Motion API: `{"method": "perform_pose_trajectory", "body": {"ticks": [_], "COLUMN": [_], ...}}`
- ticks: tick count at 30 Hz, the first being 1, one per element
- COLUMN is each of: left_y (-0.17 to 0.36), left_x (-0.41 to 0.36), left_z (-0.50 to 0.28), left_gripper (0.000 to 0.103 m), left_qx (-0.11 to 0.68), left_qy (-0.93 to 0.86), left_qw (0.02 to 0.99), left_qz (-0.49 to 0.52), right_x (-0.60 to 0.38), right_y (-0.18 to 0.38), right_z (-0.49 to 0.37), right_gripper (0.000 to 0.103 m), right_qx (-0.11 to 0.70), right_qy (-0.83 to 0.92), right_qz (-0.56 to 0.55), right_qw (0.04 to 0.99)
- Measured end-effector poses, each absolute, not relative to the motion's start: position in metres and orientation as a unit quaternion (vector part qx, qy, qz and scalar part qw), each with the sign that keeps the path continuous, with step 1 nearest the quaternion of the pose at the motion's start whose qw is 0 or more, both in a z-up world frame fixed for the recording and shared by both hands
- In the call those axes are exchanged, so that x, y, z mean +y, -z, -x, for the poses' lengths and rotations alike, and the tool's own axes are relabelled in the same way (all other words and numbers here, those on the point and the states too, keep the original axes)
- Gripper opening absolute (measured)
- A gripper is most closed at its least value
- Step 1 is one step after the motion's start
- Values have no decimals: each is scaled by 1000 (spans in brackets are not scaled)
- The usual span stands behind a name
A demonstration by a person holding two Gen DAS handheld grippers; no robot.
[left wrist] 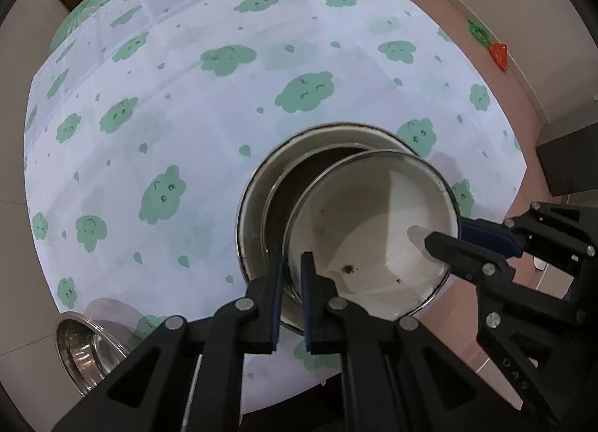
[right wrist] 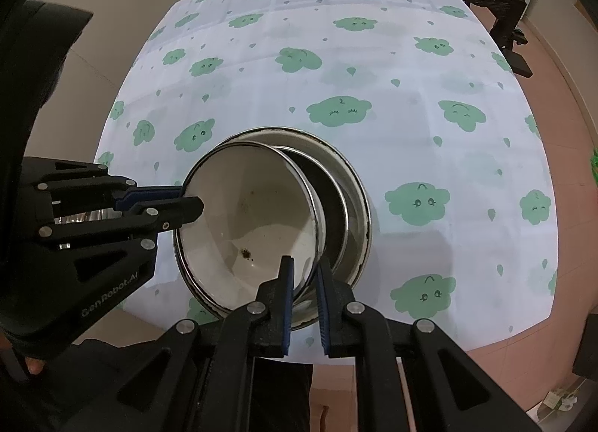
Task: Organize plates and bowls
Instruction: 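Lower the white enamel bowl into the steel bowl stack with both grippers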
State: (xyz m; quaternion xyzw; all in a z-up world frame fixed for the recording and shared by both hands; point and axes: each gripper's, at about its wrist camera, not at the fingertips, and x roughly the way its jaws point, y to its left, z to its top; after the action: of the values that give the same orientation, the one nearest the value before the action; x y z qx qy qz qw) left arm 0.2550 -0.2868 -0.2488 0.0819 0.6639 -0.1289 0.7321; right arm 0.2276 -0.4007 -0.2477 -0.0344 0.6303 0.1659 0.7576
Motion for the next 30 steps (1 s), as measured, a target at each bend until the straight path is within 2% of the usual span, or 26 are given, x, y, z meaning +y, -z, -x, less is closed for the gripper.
{"method": "perform_pose_trajectory", "body": {"ticks": [30], "left_y": [271], "left_x": [-285], "left_z": [-259], "left_gripper": [6], "left_qx": [682], "left_qy": [130], "left_qw": [714], "left_qz": [-89], "right_x": [-394], "right_y": [266], "right_z": [-233], "right_gripper": [13], "right_qx": [649], "right_qy": [-170], "right_qz": [45], "right_qw": [741]}}
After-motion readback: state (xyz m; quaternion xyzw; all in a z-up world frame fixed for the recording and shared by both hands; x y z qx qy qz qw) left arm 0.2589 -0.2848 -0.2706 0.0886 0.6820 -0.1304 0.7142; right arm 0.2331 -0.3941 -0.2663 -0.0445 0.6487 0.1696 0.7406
